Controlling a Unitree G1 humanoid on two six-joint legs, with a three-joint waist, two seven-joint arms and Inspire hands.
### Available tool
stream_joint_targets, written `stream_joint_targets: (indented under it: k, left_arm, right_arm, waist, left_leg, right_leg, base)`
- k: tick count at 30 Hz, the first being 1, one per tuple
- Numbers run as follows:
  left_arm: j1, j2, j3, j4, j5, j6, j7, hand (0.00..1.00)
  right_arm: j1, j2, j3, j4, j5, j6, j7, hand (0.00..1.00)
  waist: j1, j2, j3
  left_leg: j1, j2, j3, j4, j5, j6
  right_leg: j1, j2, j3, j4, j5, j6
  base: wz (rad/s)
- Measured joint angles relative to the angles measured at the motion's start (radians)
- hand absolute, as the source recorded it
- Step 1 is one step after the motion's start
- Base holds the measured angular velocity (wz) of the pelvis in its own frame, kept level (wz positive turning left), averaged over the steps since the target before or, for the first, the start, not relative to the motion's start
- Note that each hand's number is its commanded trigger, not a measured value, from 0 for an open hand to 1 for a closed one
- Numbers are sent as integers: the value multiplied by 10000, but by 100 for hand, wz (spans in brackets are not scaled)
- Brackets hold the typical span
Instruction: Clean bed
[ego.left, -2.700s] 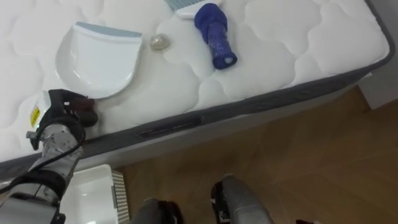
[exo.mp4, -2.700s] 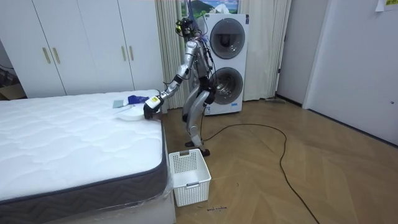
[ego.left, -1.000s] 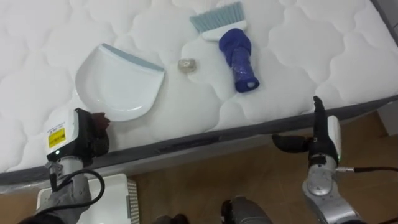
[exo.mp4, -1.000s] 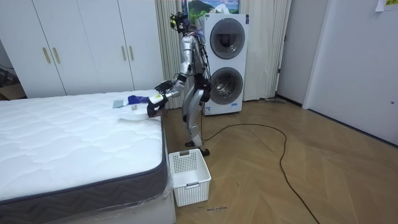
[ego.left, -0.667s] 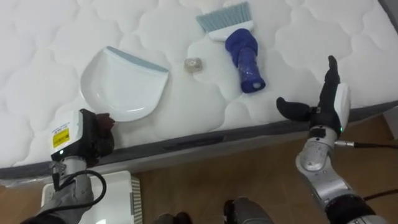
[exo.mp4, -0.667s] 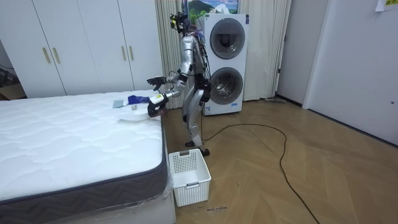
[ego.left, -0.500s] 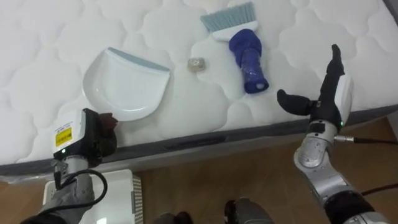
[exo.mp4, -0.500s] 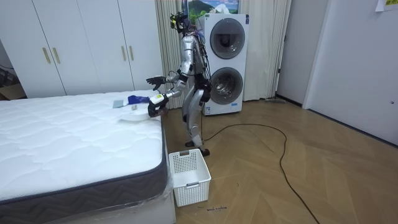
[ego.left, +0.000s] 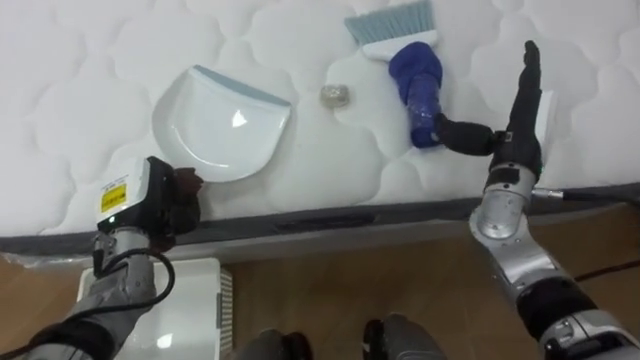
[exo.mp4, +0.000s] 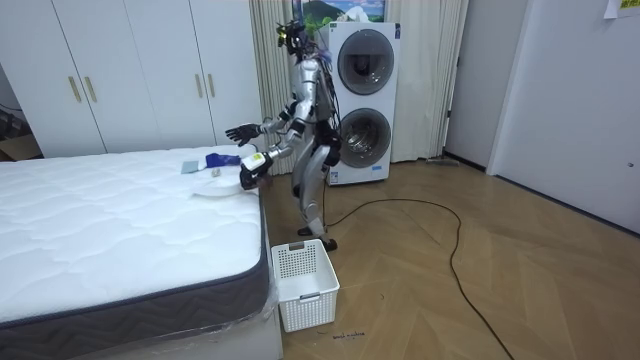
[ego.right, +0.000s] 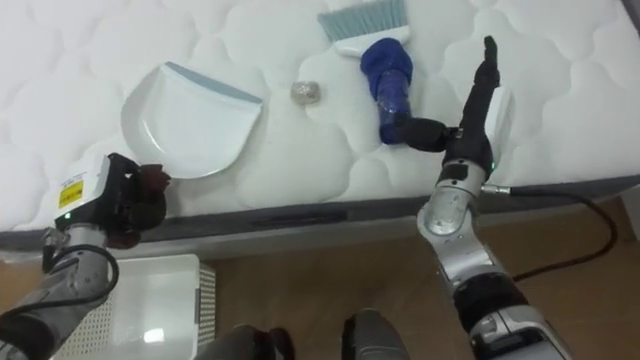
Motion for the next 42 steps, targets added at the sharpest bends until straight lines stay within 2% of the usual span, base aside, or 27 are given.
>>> stream_joint_targets:
  k: [1,2,5,9,12,17,20,25,31,35,38,42]
  left_arm:
    - [-16,3,-3,-21,-6,-1,-26,100]
    - [-100,-3,-46,-48,-50,-10,-110,100]
    - [-431,-6,-159,-89,-66,-143,-178,100]
    - [-606,-23,-356,-396,15,-143,-183,100]
    - [-592,-38,-452,-568,49,-111,-174,100]
    - [-530,-95,-847,-884,35,73,-148,100]
    - [-399,-179,-847,-1062,35,248,-79,100]
    - [-257,-371,-920,-1267,66,371,47,100]
    - [-173,-382,-1025,-1672,50,679,0,100]
    - [-63,-375,-1351,-2082,39,926,84,100]
    - [103,-353,-1566,-2353,32,1111,83,100]
    - [121,-357,-1876,-2462,30,1266,40,100]
  right_arm:
    - [-52,-1,30,131,164,1,142,0]
    - [-182,-5,84,376,652,40,428,0]
    - [-695,-54,79,952,1936,115,1171,0]
    - [-1296,-121,73,1376,3280,283,2026,0]
    - [-1740,-298,74,1634,3846,341,2737,0]
    - [-2102,-793,-12,2144,4378,542,2904,0]
    - [-2110,-870,-25,2177,4530,551,3048,0]
    - [-2164,-987,-260,2720,4206,566,3105,0]
    - [-2312,-1198,-262,2947,3430,722,3068,0]
    - [-2520,-1295,-223,3079,2520,811,2418,0]
    - [-2725,-1327,-222,3324,1896,1013,2022,0]
    - [-2847,-1467,-188,3572,1061,1141,1521,0]
  waist:
    - [-10,3,3]
    - [3,22,51]
    - [184,61,102]
    - [509,58,105]
    - [522,52,109]
    - [786,46,111]
    - [811,46,111]
    - [802,33,112]
    - [814,36,111]
    - [844,43,107]
    - [932,54,101]
    - [899,107,116]
  left_leg:
    - [-65,-10,-42,95,-39,17]
    - [-175,-14,-146,307,-108,35]
    - [-655,3,-301,733,-189,102]
    - [-982,-55,-297,791,-161,161]
    - [-1095,-355,-489,565,29,194]
    - [-1096,-521,-552,349,112,193]
    - [-1096,-554,-578,307,119,183]
    - [-1119,-742,-717,257,154,173]
    - [-1399,-752,-827,343,198,120]
    - [-1674,-936,-815,339,268,120]
    - [-1763,-936,-826,346,289,85]
    - [-1840,-1094,-945,439,308,51]
  right_leg:
    - [-23,-15,-26,74,-35,17]
    - [-43,-42,-110,196,-92,32]
    - [-394,-50,-200,448,-108,61]
    - [-722,-93,-169,547,-78,114]
    - [-783,-427,-415,581,-145,112]
    - [-802,-589,-490,568,-237,152]
    - [-801,-589,-517,621,-266,140]
    - [-803,-734,-564,719,-395,174]
    - [-998,-835,-742,767,-457,92]
    - [-1377,-1011,-715,1093,-567,69]
    - [-1498,-1058,-726,1149,-587,34]
    - [-1593,-1262,-892,1550,-667,-52]
  base:
    - [18]
    - [18]
    - [8]
    - [3]
    - [32]
    - [15]
    - [5]
    - [14]
    - [8]
    - [10]
    - [5]
    - [17]
